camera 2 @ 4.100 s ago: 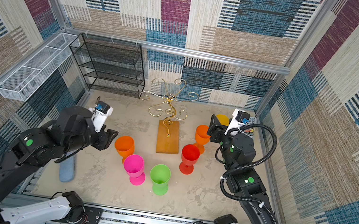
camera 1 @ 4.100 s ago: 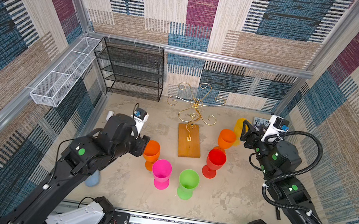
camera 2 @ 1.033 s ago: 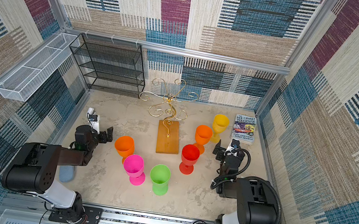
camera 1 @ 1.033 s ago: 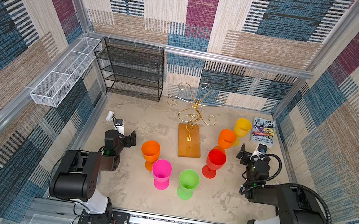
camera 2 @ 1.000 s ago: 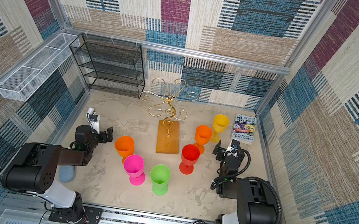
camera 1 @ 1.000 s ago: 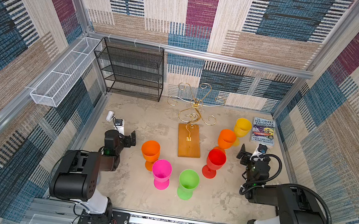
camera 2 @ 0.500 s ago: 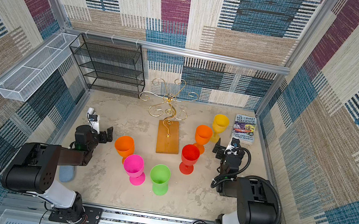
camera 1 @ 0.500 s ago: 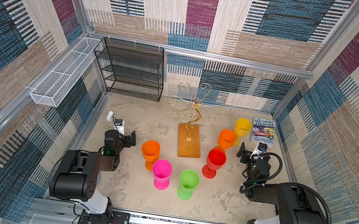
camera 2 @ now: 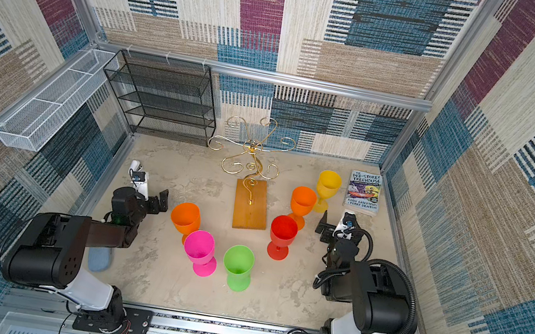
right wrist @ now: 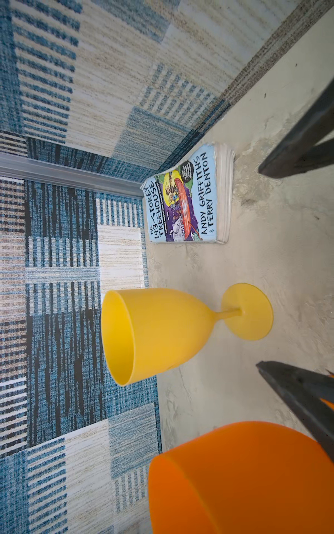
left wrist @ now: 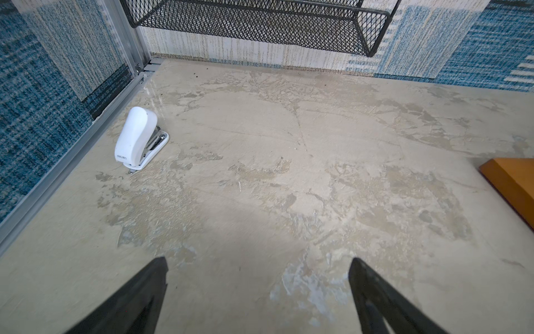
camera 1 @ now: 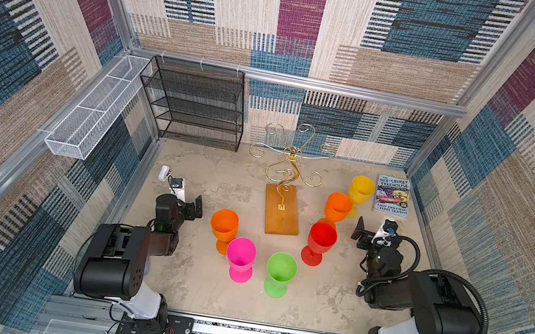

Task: Take the wine glass off the wine glass rack
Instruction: Reset both arms

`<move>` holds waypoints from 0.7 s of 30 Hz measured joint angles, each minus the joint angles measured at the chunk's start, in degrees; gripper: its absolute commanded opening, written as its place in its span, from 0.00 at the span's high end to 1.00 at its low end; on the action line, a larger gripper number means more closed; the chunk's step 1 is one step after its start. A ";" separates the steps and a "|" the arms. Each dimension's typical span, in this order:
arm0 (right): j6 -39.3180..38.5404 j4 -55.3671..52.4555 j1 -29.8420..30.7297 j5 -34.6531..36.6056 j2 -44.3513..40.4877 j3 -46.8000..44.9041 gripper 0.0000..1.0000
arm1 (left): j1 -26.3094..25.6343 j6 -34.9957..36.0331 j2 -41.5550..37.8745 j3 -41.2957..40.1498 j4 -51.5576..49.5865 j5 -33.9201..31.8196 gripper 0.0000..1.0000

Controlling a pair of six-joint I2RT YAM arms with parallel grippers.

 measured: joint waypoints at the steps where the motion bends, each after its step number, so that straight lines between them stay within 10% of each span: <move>1: 0.00 -0.02 0.00 0.00 -0.02 0.00 0.00 | 0.00 0.00 0.00 0.00 0.00 0.00 0.00; 21: 0.00 0.00 0.00 0.00 -0.04 0.00 0.00 | -0.37 0.07 0.11 0.46 -0.02 0.04 0.00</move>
